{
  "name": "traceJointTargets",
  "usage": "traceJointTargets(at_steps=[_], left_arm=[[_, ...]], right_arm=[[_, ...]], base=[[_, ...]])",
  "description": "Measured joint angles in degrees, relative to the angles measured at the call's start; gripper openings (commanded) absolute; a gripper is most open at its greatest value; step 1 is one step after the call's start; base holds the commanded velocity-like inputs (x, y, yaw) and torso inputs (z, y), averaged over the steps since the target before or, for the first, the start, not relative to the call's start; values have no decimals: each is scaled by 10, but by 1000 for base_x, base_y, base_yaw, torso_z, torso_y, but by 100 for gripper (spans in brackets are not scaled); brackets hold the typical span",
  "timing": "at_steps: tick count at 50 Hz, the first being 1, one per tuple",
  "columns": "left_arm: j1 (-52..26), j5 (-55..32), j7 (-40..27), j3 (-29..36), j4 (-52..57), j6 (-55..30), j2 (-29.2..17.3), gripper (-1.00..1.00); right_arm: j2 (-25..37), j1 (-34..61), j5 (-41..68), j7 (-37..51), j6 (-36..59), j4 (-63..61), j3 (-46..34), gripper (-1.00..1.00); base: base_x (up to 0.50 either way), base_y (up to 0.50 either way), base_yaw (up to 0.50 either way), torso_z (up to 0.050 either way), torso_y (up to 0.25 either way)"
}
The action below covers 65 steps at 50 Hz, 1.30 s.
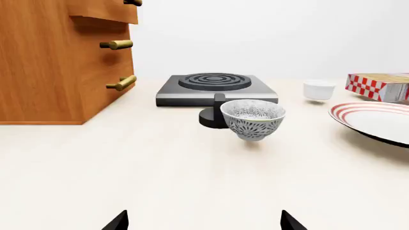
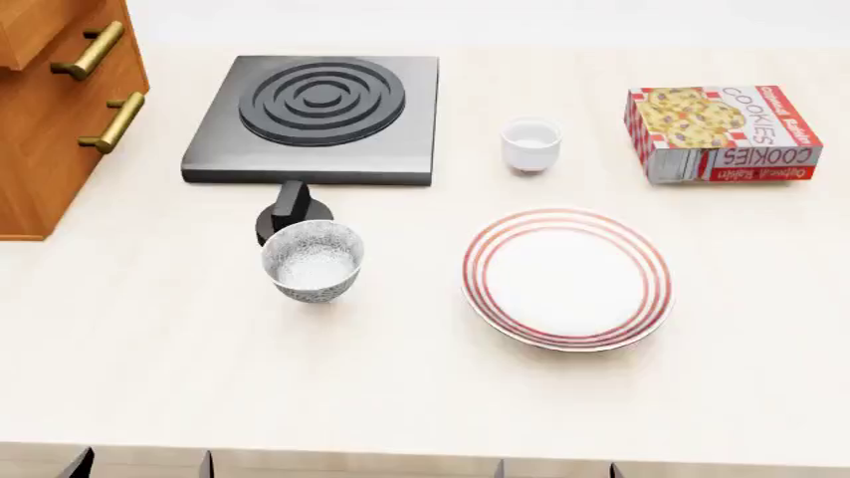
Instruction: Pick the akita bowl on the wooden cabinet and place it on the plate.
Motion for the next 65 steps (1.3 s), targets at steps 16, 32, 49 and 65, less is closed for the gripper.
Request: traceJointTargets(at_steps=[16, 32, 49, 65], left_arm=[[4, -22, -21, 21, 7, -4, -18, 100], [3, -34, -45, 41, 9, -3, -34, 100], [2, -49, -58, 56, 9, -1, -47, 100], [0, -58, -71, 70, 11, -9, -57, 100]], right_arm=[[18, -5, 36, 27, 2, -9, -15, 100], [34, -5, 58, 47, -1, -11, -32, 100], [46, -2, 72, 63, -4, -10, -45, 100], [58, 0, 85, 74, 3, -11, -57, 100]], base=[[0, 0, 0, 0, 0], [0, 0, 0, 2, 0], [0, 0, 0, 50, 0], [0, 0, 0, 50, 0]])
